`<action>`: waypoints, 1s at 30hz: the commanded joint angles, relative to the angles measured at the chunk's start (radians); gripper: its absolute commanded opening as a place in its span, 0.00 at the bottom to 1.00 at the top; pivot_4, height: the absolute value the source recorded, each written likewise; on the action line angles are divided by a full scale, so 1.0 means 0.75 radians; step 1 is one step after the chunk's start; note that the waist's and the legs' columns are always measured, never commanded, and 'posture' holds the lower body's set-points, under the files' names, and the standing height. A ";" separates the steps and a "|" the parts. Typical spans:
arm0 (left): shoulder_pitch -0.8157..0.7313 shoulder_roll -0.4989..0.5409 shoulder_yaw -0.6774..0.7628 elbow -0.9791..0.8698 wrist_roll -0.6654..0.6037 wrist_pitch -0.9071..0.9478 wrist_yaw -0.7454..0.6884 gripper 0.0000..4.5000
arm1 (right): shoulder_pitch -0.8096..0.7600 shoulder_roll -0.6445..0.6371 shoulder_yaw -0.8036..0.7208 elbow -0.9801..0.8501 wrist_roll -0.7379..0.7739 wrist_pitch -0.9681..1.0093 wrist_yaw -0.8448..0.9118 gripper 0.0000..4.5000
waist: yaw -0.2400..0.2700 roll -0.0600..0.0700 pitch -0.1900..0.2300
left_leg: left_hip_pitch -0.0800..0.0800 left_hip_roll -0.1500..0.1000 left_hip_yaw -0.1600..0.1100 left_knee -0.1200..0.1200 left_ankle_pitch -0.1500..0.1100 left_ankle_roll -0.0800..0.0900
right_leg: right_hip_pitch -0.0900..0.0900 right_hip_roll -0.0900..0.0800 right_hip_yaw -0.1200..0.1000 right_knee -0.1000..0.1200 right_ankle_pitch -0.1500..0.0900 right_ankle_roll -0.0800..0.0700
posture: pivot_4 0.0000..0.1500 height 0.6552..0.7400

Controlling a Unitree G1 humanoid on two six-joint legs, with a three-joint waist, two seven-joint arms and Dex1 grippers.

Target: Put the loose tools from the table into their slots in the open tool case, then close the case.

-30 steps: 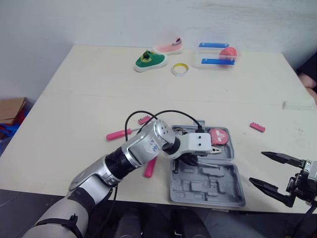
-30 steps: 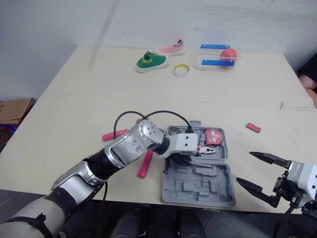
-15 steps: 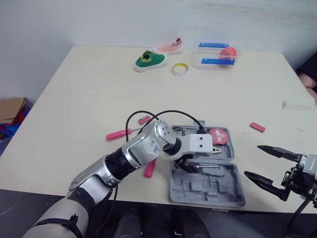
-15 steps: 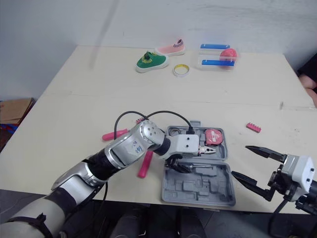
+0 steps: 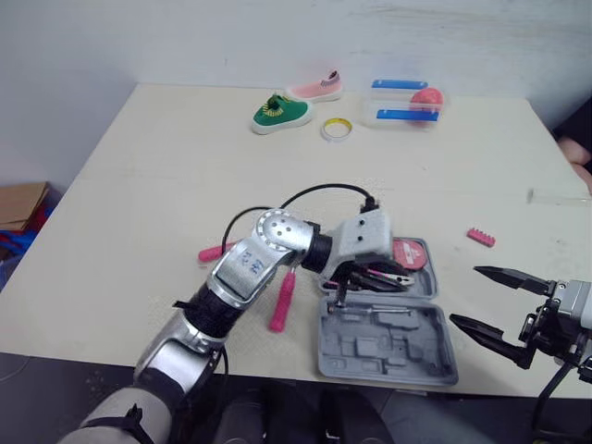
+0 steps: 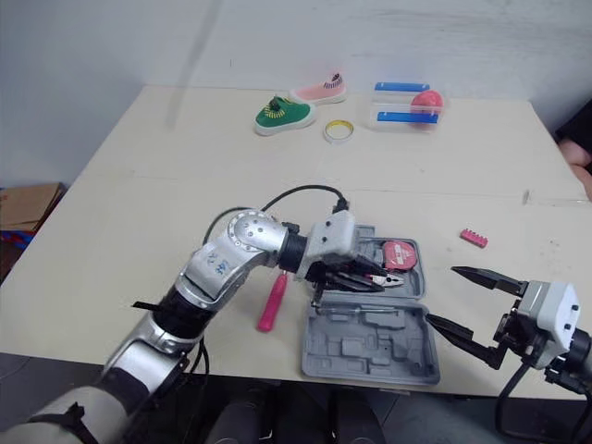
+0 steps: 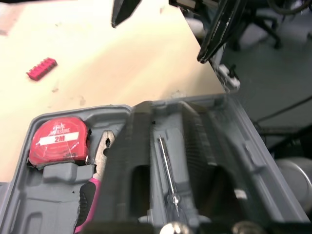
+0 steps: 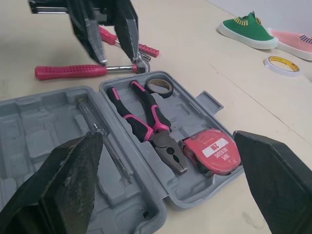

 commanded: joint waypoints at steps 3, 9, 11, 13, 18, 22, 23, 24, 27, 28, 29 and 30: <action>0.119 -0.065 -0.001 0.239 0.023 -0.345 -0.020 0.01 | 0.014 0.011 -0.033 -0.033 0.018 -0.007 -0.017 1.00 | 0.001 0.000 0.000 | 0.000 0.000 0.000 0.000 0.000 0.000 | 0.000 0.000 0.000 0.000 0.000 0.000 | 1.00 1.00; 0.148 -0.073 -0.099 0.369 0.178 -0.550 -0.010 0.01 | 0.040 0.017 -0.044 -0.033 0.015 -0.018 -0.024 1.00 | 0.002 0.000 0.000 | 0.000 0.000 0.000 0.000 0.000 0.000 | 0.000 0.000 -0.001 -0.001 0.000 0.000 | 1.00 1.00; 0.158 -0.089 -0.101 0.390 0.199 -0.549 0.022 0.01 | 0.044 0.019 -0.042 -0.033 0.013 -0.021 -0.027 1.00 | 0.001 0.000 0.000 | 0.000 0.000 0.000 0.000 -0.001 0.000 | 0.000 0.000 0.000 -0.001 0.000 0.000 | 1.00 1.00; 0.166 -0.095 -0.115 0.406 0.236 -0.558 0.051 0.01 | 0.051 0.025 -0.041 -0.030 0.012 -0.030 -0.025 1.00 | 0.000 0.000 0.000 | 0.000 0.000 0.000 0.000 -0.001 0.001 | 0.000 0.000 0.000 -0.001 0.000 0.000 | 1.00 1.00; 0.190 -0.076 -0.148 0.411 0.299 -0.578 0.069 0.01 | 0.054 0.037 -0.038 -0.024 0.011 -0.044 -0.021 1.00 | -0.001 0.000 0.000 | 0.000 0.000 0.000 0.000 -0.001 0.000 | 0.000 0.000 0.000 0.000 0.000 0.000 | 1.00 1.00; 0.196 -0.042 -0.164 0.401 0.332 -0.534 0.050 0.01 | 0.055 0.044 -0.037 0.004 0.005 -0.065 -0.003 1.00 | -0.003 0.001 0.000 | 0.001 0.000 0.000 0.000 -0.001 0.001 | 0.001 0.000 0.000 0.000 0.000 0.000 | 1.00 1.00; 0.198 -0.032 -0.173 0.393 0.342 -0.520 0.043 0.01 | 0.056 0.046 -0.036 0.014 0.003 -0.074 0.003 1.00 | -0.004 0.001 0.000 | 0.001 0.000 0.000 0.000 -0.001 0.001 | 0.001 0.000 0.000 0.000 0.000 0.000 | 1.00 1.00; 0.198 -0.020 -0.181 0.386 0.357 -0.488 0.044 0.01 | 0.056 0.048 -0.034 0.027 0.001 -0.084 0.009 1.00 | -0.004 0.001 0.000 | 0.001 0.000 0.000 0.000 -0.001 0.001 | 0.001 0.000 0.000 0.000 0.000 0.000 | 1.00 1.00; 0.197 -0.004 -0.189 0.369 0.387 -0.375 0.071 0.01 | 0.053 0.053 -0.031 0.058 -0.003 -0.111 0.025 1.00 | -0.004 0.001 -0.001 | 0.002 0.001 0.000 0.000 -0.001 0.001 | 0.001 0.000 0.000 0.000 0.000 0.000 | 1.00 1.00; 0.196 0.002 -0.194 0.361 0.391 -0.341 0.070 0.01 | 0.051 0.054 -0.029 0.065 -0.004 -0.118 0.027 1.00 | -0.004 0.001 -0.001 | 0.002 0.001 0.000 0.000 -0.001 0.001 | 0.001 0.000 0.000 0.000 0.000 0.000 | 1.00 1.00; 0.196 0.006 -0.200 0.350 0.397 -0.314 0.073 0.01 | 0.051 0.056 -0.028 0.074 -0.005 -0.126 0.033 1.00 | -0.004 0.001 -0.001 | 0.002 0.001 0.000 0.000 -0.001 0.001 | 0.001 0.000 0.000 0.000 0.000 0.000 | 1.00 1.00; 0.199 0.008 -0.204 0.334 0.397 -0.283 0.074 0.01 | 0.051 0.058 -0.027 0.082 -0.006 -0.134 0.037 1.00 | -0.004 0.000 -0.002 | 0.002 0.001 0.000 0.000 -0.001 0.001 | 0.001 0.000 0.000 0.000 0.000 0.000 | 1.00 1.00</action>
